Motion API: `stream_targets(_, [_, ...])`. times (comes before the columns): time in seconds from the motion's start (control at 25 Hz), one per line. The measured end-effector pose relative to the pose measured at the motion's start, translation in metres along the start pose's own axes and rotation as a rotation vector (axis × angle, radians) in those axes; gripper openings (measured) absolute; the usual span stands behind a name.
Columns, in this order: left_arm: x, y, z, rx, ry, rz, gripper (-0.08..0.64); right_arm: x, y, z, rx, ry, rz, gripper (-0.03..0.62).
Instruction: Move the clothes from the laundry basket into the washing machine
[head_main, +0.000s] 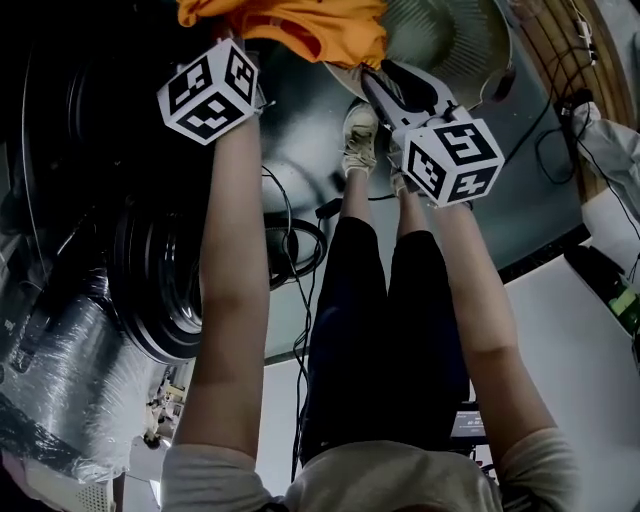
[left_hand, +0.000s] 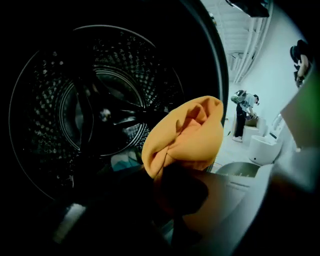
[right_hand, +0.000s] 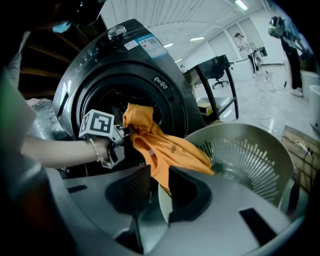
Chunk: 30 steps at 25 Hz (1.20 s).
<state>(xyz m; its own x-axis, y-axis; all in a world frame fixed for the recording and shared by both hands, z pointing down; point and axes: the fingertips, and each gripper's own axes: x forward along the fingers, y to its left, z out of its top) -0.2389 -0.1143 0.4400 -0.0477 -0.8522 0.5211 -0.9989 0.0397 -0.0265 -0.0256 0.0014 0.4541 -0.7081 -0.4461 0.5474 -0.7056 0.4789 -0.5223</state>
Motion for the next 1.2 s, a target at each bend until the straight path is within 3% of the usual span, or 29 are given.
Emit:
stream_targets(0.08, [0.007, 0.013, 0.013, 0.001, -0.013, 0.029, 0.035, 0.000, -0.005, -0.002, -0.028, -0.012, -0.029, 0.025])
stream_targets(0.2, [0.009, 0.032, 0.034, 0.009, -0.062, 0.084, 0.035, 0.002, -0.009, -0.001, -0.032, -0.028, -0.027, 0.019])
stream_targets(0.44, [-0.007, 0.071, 0.053, -0.057, -0.176, 0.256, 0.037, 0.004, -0.004, 0.005, -0.030, -0.049, -0.004, 0.019])
stream_targets(0.64, [0.003, 0.077, 0.032, -0.123, -0.134, 0.327, 0.046, 0.005, 0.001, 0.002, -0.026, -0.047, 0.003, 0.020])
stream_targets(0.72, [0.008, 0.076, 0.023, -0.164, -0.100, 0.329, 0.080, 0.005, 0.003, -0.001, -0.024, -0.044, 0.003, 0.020])
stream_targets(0.84, [0.003, 0.074, 0.022, -0.211, -0.098, 0.335, 0.195, 0.002, 0.004, -0.006, -0.022, -0.036, 0.004, 0.020])
stream_targets(0.92, [-0.007, 0.065, 0.024, -0.240, -0.113, 0.309, 0.209, -0.001, 0.002, -0.008, -0.021, -0.032, -0.001, 0.020])
stream_targets(1.0, [-0.016, 0.042, 0.016, -0.259, -0.100, 0.232, 0.221, -0.005, -0.003, -0.010, -0.017, -0.033, -0.014, 0.020])
stream_targets(1.08, [-0.023, 0.004, -0.010, -0.252, -0.036, 0.116, 0.249, -0.008, -0.008, -0.013, -0.013, -0.030, -0.026, 0.020])
stream_targets(1.2, [-0.034, -0.061, -0.066, -0.202, 0.126, -0.036, 0.279, -0.010, -0.017, -0.019, -0.009, -0.019, -0.038, 0.020])
